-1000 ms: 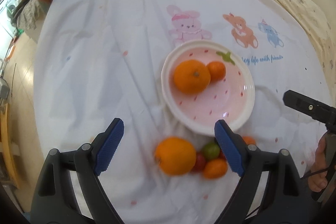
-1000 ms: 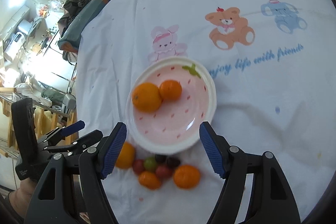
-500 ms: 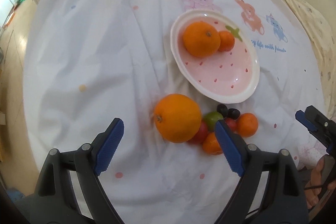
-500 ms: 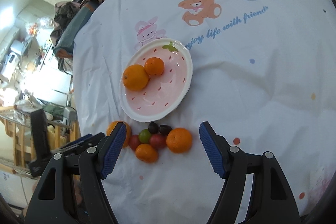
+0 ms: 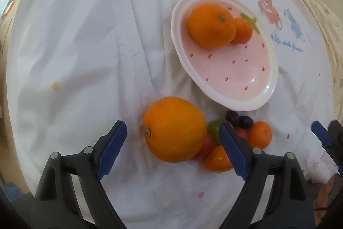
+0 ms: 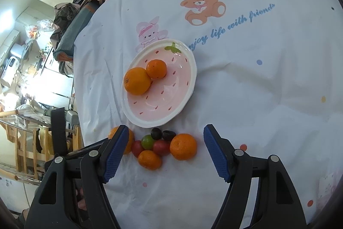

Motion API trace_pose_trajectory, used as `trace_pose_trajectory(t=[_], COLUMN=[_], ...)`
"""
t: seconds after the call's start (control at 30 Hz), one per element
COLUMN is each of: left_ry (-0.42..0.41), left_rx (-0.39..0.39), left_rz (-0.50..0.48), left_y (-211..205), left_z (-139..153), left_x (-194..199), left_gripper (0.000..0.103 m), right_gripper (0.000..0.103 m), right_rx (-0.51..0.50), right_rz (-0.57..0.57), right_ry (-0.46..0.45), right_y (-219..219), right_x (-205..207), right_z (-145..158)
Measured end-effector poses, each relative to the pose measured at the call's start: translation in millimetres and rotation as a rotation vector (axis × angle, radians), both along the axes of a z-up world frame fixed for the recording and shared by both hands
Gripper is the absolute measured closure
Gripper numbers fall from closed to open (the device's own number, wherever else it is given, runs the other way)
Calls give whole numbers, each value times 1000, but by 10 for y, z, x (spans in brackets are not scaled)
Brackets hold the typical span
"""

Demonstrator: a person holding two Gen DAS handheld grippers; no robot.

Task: Organize fruits
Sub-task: 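Grasp the second large orange with the left tool, then grasp a tangerine with the right tool while the left tool holds the large orange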

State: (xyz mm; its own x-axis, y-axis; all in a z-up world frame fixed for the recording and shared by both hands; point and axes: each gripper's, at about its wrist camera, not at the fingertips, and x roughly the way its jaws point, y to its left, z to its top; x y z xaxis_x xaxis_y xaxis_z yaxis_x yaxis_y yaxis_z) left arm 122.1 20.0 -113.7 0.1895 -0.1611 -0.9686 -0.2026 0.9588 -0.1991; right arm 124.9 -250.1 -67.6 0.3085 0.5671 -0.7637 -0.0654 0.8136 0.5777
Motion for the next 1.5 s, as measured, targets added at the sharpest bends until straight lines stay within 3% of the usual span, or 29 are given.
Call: trace_pose_trajectory(t=[0.27,0.33,0.37,0.4,0.57,0.73,0.97,1.1,1.33,1.5], left_ry=[43,40,36,33,29,-15,-100,-108,-114,-104], left_rx=[-2,6,10,1,2,2,47,73,79,53], left_rz=[22,33,38,36,15,-4,-29,-36,-1,10], left_y=[-90,-69,-52,-39,-18,-11,106,198,234,249], left_z=[-182,-192,-188,-187,-131,59,551,677,603,568], left_x=[101,107,108,107,56,-36,-388,-574,-595,-550], left_gripper=[25,32,44,47,48,49,49,49,49,49], right_gripper=[28,28,28,28,28,28,28,29,35,37], right_rx=[5,3,1,-1,-16,-33,-31,-103,-279,-422], right_rz=[-16,-18,-18,-16,-2,13,38,86,205,313], right_ry=[20,22,21,20,13,13,80,97,119,59], right_y=[-78,-79,-77,-68,-19,22,118,241,507,749], right_x=[-2,7,8,12,16,21,59,51,1,-72], right_z=[-52,-58,-59,-60,-57,-86,-249,-355,-617,-712])
